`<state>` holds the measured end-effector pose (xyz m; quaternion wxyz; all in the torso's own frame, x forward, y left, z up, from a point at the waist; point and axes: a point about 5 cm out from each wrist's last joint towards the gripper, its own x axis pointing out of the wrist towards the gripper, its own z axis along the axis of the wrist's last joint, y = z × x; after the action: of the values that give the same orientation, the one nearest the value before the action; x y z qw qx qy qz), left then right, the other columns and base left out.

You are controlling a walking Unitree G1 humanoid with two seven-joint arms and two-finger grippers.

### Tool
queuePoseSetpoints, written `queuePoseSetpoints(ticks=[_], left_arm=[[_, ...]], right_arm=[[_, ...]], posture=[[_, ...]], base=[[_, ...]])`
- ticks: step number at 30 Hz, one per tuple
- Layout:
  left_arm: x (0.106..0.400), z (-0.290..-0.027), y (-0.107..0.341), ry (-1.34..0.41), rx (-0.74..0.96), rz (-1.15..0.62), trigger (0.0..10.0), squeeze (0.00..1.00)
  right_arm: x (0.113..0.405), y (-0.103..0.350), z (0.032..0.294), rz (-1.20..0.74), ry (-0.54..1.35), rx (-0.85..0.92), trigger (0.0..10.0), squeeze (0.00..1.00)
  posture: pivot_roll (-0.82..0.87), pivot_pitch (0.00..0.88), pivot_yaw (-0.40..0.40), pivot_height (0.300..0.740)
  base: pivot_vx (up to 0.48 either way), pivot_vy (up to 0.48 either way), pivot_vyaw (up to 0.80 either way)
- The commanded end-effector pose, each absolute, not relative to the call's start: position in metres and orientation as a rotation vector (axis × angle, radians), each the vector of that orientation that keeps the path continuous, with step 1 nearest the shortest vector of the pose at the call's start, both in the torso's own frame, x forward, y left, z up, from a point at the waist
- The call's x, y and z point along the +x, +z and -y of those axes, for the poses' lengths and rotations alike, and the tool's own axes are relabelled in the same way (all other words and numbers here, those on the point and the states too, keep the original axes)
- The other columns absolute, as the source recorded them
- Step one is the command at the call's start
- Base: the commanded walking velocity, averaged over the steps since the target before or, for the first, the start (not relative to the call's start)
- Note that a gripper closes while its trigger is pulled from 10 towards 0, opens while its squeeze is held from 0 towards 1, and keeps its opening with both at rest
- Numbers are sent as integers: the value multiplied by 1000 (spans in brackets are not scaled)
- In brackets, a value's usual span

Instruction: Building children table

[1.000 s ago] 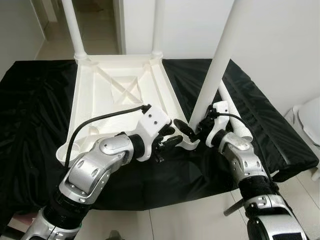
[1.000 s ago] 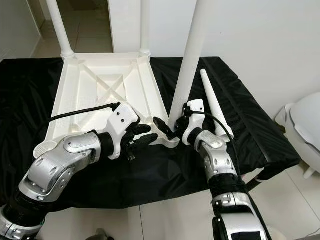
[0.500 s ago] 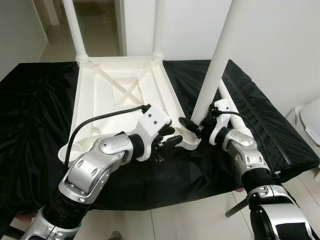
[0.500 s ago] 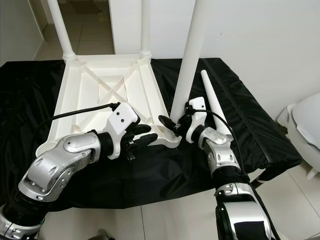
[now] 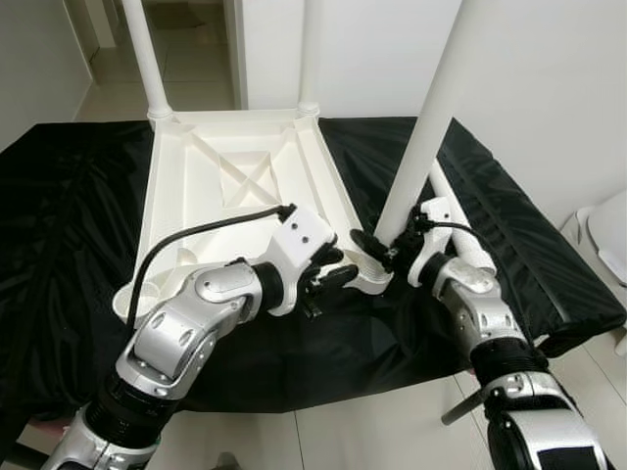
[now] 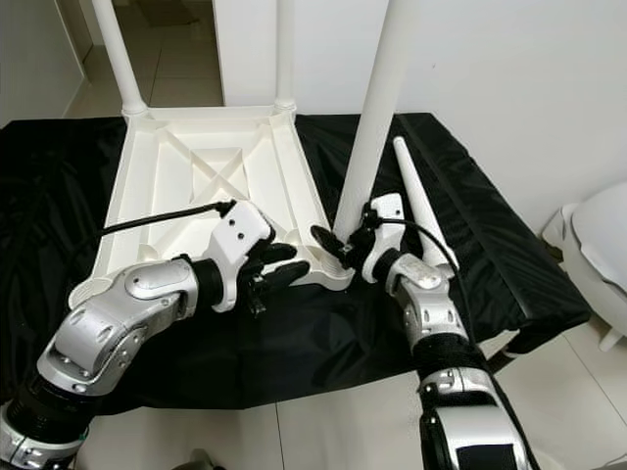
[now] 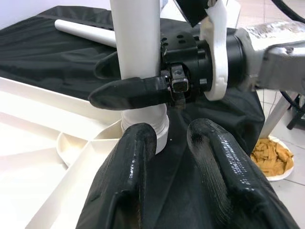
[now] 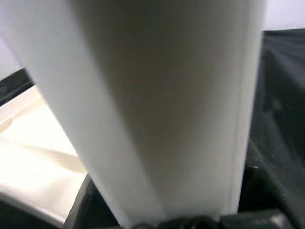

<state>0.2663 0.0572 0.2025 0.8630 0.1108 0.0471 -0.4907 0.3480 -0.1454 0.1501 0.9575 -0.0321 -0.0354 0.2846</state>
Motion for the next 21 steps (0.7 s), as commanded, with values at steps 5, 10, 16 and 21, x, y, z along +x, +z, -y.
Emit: queuePoseSetpoints(ticks=[5,10,16,21], left_arm=[[262,-54,200,-1070,226,-112,10000,0],[262,-53,200,-1070,224,-112,10000,0],[263,-52,200,-1076,225,-109,10000,0],[262,-51,200,-1078,225,-108,10000,0]], right_arm=[[340,142,137,33,359,17,0,0],[335,143,129,47,192,56,0,0],[327,149,107,69,66,75,0,0],[325,151,104,64,67,75,0,0]], posture=[[-28,19,-41,740],[-28,13,-47,740],[-27,3,-49,740],[-27,0,-50,740]], base=[[0,0,0],[0,0,0],[0,0,0],[0,0,0]])
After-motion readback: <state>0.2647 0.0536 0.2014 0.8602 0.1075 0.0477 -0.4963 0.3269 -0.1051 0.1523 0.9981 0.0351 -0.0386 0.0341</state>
